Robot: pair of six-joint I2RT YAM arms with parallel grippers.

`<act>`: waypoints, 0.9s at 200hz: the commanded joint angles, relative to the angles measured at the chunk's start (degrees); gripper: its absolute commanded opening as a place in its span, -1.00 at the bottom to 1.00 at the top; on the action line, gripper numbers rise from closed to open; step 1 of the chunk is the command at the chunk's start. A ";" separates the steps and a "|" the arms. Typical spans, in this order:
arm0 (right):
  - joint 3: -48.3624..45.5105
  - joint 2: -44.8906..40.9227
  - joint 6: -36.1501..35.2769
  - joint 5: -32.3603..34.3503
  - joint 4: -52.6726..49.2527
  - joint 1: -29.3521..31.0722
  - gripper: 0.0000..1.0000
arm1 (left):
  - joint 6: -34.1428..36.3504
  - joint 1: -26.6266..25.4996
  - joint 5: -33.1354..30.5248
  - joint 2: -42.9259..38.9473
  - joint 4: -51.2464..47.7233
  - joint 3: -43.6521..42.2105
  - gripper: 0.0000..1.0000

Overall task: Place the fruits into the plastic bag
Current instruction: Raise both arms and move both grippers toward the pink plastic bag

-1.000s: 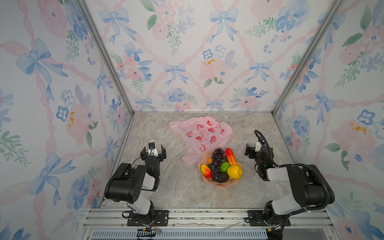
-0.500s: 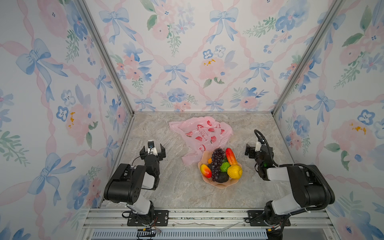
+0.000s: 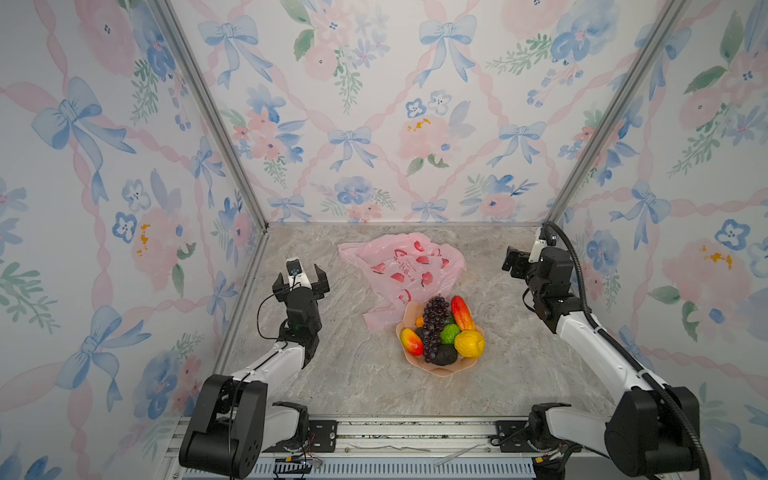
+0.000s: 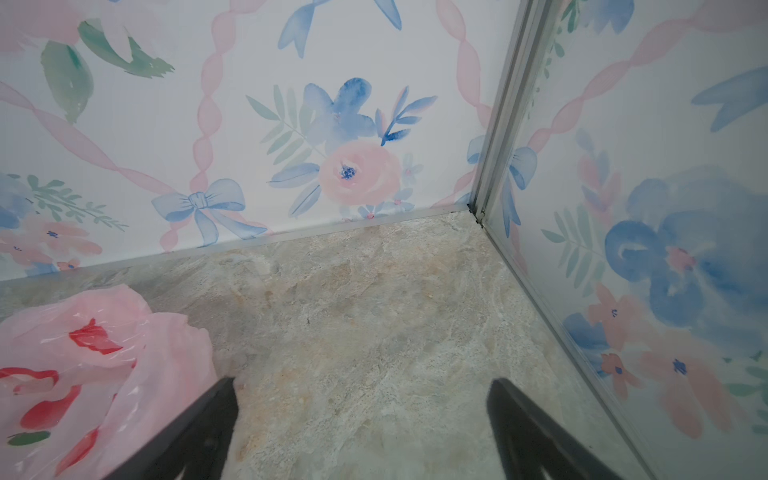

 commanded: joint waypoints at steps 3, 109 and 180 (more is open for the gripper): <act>3.25 -4.99 7.60 -6.19 -14.85 -1.02 0.93 | -9.43 -0.41 2.69 -5.15 -16.08 4.92 0.96; 16.42 -13.25 16.02 -33.62 -39.25 -1.90 0.92 | -20.94 -1.76 36.91 -14.86 -41.13 19.10 0.97; 18.78 -7.67 16.17 -34.87 -48.22 2.64 0.93 | -27.78 -4.06 48.47 -12.89 -47.60 19.56 0.97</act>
